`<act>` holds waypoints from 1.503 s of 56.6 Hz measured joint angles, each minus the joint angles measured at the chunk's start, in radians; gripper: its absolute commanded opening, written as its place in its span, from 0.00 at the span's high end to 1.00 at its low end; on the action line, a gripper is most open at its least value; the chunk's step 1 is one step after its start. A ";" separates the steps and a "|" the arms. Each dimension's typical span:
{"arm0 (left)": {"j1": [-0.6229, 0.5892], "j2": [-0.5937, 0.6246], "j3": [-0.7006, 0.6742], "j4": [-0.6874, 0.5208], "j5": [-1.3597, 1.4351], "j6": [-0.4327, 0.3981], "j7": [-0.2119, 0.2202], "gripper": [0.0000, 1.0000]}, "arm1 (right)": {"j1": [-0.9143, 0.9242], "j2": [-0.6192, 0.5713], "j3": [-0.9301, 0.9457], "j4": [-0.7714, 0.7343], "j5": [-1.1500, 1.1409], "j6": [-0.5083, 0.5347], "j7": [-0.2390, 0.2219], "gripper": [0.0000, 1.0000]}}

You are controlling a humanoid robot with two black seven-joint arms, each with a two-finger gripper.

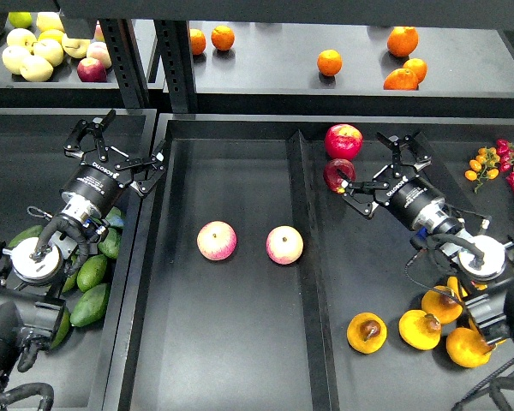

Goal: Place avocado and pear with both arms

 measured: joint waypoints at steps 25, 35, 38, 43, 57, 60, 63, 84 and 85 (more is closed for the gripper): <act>0.001 0.000 0.018 0.008 -0.075 0.000 -0.039 0.01 | -0.016 0.046 0.259 -0.042 -0.220 0.000 0.105 0.01; 0.001 0.000 0.022 0.005 -0.113 0.000 -0.040 0.01 | -0.018 0.046 0.265 -0.041 -0.222 0.000 0.114 0.01; 0.001 0.000 0.025 0.002 -0.115 0.000 -0.042 0.01 | -0.019 0.046 0.268 -0.041 -0.222 0.000 0.114 0.01; 0.001 0.000 0.026 0.000 -0.116 0.000 -0.043 0.01 | -0.019 0.046 0.274 -0.041 -0.222 0.000 0.113 0.01; 0.002 0.000 0.027 -0.004 -0.139 0.000 -0.047 0.01 | -0.019 0.046 0.293 -0.042 -0.222 0.000 0.105 0.01; 0.002 0.000 0.027 -0.004 -0.145 0.000 -0.048 0.01 | -0.019 0.046 0.295 -0.041 -0.222 0.000 0.105 0.01; 0.002 0.000 0.027 -0.004 -0.149 0.000 -0.048 0.01 | -0.020 0.046 0.296 -0.041 -0.222 0.000 0.105 0.01; 0.002 0.000 0.030 -0.009 -0.163 0.000 -0.048 0.01 | -0.019 0.046 0.297 -0.042 -0.222 0.000 0.113 0.01; 0.002 0.000 0.030 -0.010 -0.165 0.000 -0.048 0.01 | -0.019 0.046 0.297 -0.042 -0.222 0.000 0.113 0.01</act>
